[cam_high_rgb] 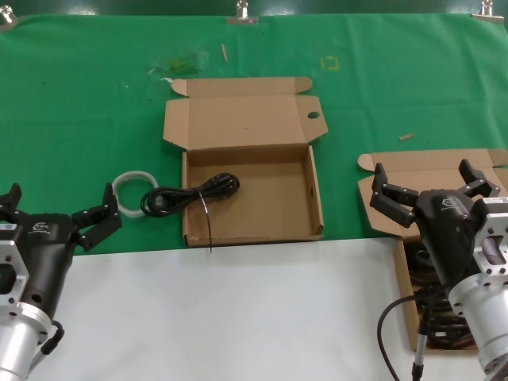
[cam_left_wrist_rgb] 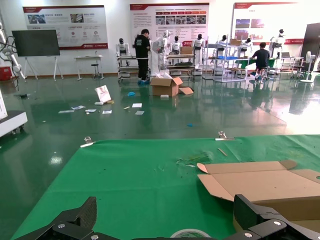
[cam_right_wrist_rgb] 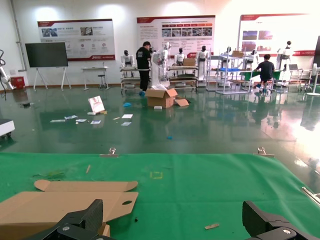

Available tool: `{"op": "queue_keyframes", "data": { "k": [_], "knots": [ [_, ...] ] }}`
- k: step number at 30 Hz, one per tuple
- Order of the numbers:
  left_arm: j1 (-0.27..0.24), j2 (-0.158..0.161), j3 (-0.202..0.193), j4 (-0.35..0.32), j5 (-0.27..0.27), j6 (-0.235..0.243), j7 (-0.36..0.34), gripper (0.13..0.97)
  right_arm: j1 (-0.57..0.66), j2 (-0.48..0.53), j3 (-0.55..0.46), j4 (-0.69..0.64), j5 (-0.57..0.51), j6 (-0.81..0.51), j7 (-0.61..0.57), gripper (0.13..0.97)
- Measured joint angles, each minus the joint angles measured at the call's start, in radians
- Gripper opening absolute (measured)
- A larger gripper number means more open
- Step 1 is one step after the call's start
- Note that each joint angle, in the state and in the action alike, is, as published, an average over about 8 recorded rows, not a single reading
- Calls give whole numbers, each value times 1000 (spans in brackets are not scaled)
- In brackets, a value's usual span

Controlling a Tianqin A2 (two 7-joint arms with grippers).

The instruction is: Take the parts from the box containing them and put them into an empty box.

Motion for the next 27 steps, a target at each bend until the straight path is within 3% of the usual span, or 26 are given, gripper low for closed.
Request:
{"op": "queue_keyframes", "data": {
  "k": [27],
  "knots": [
    [0, 0, 0, 0, 0, 0, 0, 966, 0, 0, 0, 0, 0, 0, 0, 966]
  ]
}}
